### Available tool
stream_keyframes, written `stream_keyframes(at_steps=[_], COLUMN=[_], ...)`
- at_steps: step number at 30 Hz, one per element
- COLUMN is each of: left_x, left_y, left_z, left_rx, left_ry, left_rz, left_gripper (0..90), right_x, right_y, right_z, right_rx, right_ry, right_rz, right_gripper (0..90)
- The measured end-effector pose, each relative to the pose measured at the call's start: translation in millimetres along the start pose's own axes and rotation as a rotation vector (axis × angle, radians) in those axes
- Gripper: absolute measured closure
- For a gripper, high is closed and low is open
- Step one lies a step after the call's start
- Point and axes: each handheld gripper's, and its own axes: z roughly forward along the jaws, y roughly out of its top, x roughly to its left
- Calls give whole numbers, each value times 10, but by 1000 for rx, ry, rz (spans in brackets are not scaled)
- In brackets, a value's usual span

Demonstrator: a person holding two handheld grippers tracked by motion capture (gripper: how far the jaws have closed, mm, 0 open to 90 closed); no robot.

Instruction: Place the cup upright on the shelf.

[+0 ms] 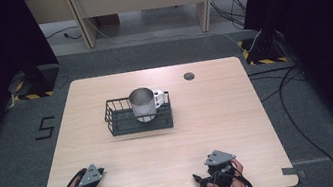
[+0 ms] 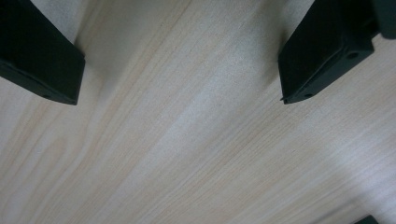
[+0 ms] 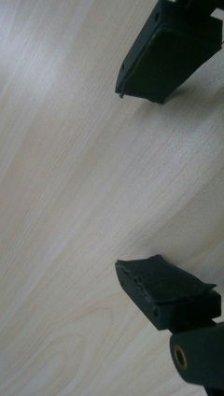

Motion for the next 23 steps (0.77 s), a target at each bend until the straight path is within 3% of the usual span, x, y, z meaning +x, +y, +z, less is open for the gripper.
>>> stream_keyframes(at_steps=[23], left_x=[-1], left_y=[0], left_z=[0], left_rx=[0], left_ry=[0], left_rz=[0], left_gripper=[0], right_x=[2], right_y=[1], right_z=[7], right_rx=[5], right_ry=[5], right_rz=[-8], right_gripper=[109])
